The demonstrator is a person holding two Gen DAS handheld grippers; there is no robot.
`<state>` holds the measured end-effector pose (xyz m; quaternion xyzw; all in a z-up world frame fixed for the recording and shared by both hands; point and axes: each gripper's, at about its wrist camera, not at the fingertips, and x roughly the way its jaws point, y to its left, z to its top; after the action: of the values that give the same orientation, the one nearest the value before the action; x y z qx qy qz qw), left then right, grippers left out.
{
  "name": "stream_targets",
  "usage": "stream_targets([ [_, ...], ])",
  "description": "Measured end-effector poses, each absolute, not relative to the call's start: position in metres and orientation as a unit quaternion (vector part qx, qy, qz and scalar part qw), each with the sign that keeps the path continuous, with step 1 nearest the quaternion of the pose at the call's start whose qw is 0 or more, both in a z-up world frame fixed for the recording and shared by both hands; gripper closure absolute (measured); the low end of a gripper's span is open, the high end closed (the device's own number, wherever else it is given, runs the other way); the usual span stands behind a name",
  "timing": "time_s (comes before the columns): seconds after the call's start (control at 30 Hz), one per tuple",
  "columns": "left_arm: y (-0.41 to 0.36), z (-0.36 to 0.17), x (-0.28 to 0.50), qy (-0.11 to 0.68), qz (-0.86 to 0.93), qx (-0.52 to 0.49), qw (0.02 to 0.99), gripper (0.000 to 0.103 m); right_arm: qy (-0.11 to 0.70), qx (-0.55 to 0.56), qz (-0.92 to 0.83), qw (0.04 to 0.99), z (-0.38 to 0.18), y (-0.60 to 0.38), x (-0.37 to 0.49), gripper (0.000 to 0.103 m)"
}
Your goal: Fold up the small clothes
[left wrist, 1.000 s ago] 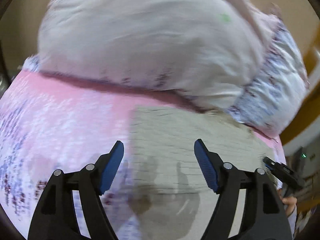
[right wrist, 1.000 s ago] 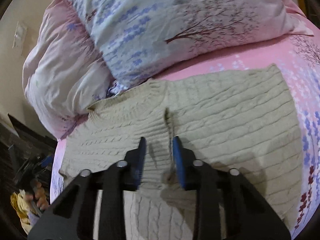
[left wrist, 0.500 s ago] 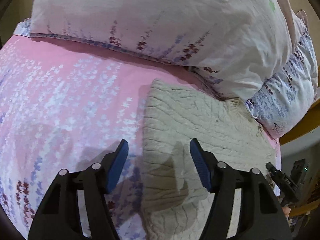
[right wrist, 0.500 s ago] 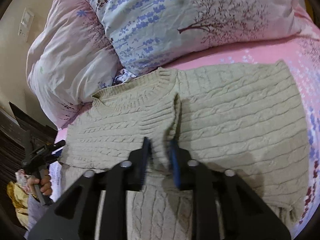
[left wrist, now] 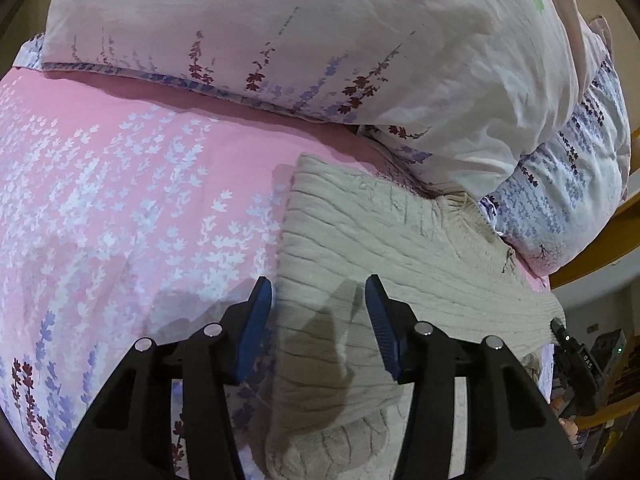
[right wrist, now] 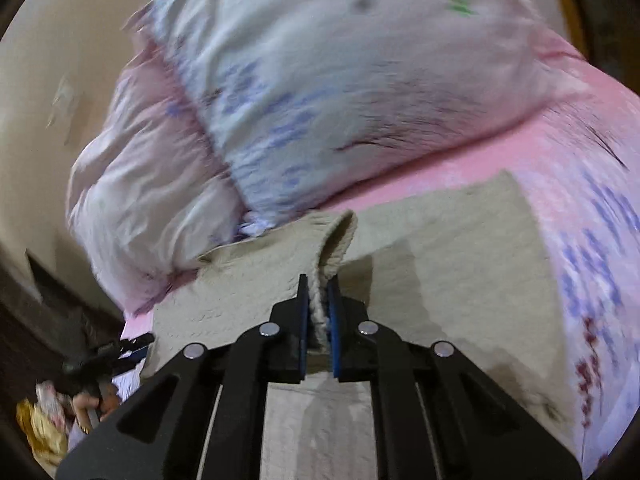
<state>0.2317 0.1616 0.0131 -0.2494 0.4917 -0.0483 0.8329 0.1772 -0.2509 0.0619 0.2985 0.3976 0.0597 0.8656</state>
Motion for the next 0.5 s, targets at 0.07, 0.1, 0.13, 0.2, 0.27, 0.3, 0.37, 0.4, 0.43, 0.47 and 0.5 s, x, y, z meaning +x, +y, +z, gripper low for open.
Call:
stream_targets([
  [0.07,0.160,0.014,0.233,0.492,-0.050,-0.249,0.833,0.053,0.429,0.305,0.043,0.849,0.043,-0.255,0.175,0.095],
  [0.1,0.158,0.014,0.234,0.492,-0.052,-0.248,0.833,0.053,0.439,0.309,0.041,0.842,0.035,-0.255,0.175,0.095],
  [0.13,0.158,0.014,0.235,0.492,-0.054,-0.248,0.833,0.053,0.445,0.318,0.042,0.836,0.029,-0.257,0.175,0.095],
  [0.2,0.156,0.014,0.236,0.493,-0.053,-0.248,0.833,0.057,0.441,0.323,0.047,0.836,0.031,-0.259,0.174,0.095],
  [0.27,0.155,0.013,0.237,0.494,-0.050,-0.249,0.832,0.073,0.437,0.314,0.052,0.841,0.037,-0.257,0.174,0.095],
  [0.3,0.156,0.013,0.238,0.493,-0.050,-0.252,0.832,0.087,0.436,0.307,0.055,0.844,0.040,-0.255,0.175,0.095],
  [0.37,0.158,0.014,0.240,0.489,-0.060,-0.262,0.830,0.094,0.432,0.296,0.058,0.850,0.045,-0.252,0.175,0.095],
  [0.4,0.159,0.017,0.240,0.485,-0.062,-0.262,0.832,0.094,0.427,0.292,0.063,0.853,0.047,-0.250,0.176,0.095],
  [0.43,0.161,0.018,0.240,0.481,-0.062,-0.260,0.835,0.095,0.419,0.289,0.068,0.858,0.051,-0.248,0.176,0.095],
  [0.47,0.163,0.021,0.240,0.475,-0.063,-0.262,0.837,0.095,0.413,0.289,0.073,0.861,0.053,-0.247,0.176,0.095],
  [0.5,0.166,0.021,0.240,0.473,-0.063,-0.264,0.838,0.095,0.410,0.285,0.075,0.863,0.055,-0.246,0.175,0.095],
])
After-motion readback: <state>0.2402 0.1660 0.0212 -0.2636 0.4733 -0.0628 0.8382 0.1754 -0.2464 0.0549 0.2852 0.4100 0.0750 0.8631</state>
